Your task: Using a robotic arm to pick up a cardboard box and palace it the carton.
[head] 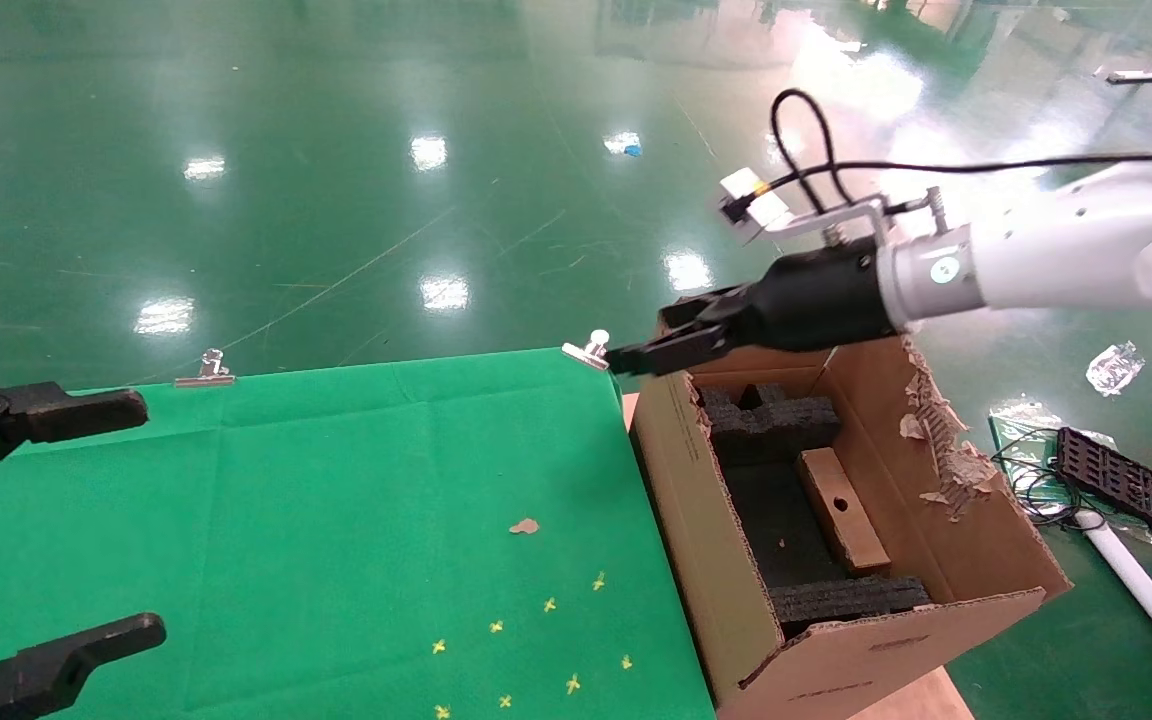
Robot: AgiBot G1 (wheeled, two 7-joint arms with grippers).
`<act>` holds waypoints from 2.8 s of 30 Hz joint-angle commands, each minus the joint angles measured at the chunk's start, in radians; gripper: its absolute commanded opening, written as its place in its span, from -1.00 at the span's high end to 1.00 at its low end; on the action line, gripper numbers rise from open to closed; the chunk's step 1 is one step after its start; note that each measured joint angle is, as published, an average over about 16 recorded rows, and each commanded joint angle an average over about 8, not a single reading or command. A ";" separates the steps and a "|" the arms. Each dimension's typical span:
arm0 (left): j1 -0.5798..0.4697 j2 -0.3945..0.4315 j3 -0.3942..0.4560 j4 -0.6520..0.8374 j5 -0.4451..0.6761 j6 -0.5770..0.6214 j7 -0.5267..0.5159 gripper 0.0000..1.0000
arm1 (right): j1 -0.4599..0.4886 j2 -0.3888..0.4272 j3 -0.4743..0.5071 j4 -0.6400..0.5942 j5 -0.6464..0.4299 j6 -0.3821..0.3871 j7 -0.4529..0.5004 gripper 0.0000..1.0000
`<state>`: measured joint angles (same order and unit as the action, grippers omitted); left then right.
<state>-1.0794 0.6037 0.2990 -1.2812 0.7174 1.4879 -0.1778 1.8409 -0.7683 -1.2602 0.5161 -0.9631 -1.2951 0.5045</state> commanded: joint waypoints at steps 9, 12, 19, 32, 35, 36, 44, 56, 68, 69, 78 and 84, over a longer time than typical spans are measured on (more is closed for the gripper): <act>0.000 0.000 0.001 0.000 0.000 0.000 0.000 -1.00 | -0.191 0.039 0.245 0.192 0.058 -0.050 -0.079 -1.00; 0.000 0.000 0.001 0.000 0.000 0.000 0.000 -1.00 | -0.249 0.051 0.318 0.249 0.075 -0.065 -0.103 -1.00; 0.000 0.000 0.001 0.000 -0.001 0.000 0.001 -1.00 | -0.383 0.079 0.490 0.384 0.116 -0.100 -0.158 -1.00; 0.000 -0.001 0.002 0.000 -0.001 -0.001 0.001 -1.00 | -0.633 0.130 0.810 0.634 0.192 -0.166 -0.262 -1.00; 0.000 -0.001 0.002 0.000 -0.001 -0.001 0.001 -1.00 | -0.690 0.141 0.883 0.691 0.209 -0.181 -0.285 -1.00; 0.000 -0.001 0.002 0.000 -0.001 -0.001 0.001 -1.00 | -0.708 0.145 0.906 0.709 0.215 -0.185 -0.293 -1.00; 0.000 -0.001 0.002 0.000 -0.002 -0.001 0.001 -1.00 | -0.798 0.163 1.022 0.799 0.243 -0.209 -0.325 -1.00; 0.000 -0.001 0.002 0.000 -0.002 -0.001 0.001 -1.00 | -0.784 0.161 1.002 0.784 0.239 -0.206 -0.321 -1.00; 0.000 -0.001 0.002 0.000 -0.002 -0.001 0.001 -1.00 | -0.772 0.159 0.988 0.773 0.235 -0.202 -0.318 -1.00; 0.000 -0.001 0.002 0.000 -0.002 -0.001 0.001 -1.00 | -0.772 0.158 0.987 0.773 0.234 -0.202 -0.318 -1.00; 0.000 -0.001 0.002 0.000 -0.002 -0.001 0.001 -1.00 | -0.769 0.158 0.983 0.769 0.233 -0.201 -0.317 -1.00; 0.000 -0.001 0.002 0.000 -0.002 -0.001 0.001 -1.00 | -0.767 0.158 0.982 0.768 0.233 -0.201 -0.317 -1.00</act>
<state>-1.0796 0.6028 0.3009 -1.2808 0.7158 1.4867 -0.1768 1.0735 -0.6107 -0.2786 1.2846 -0.7301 -1.4957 0.1876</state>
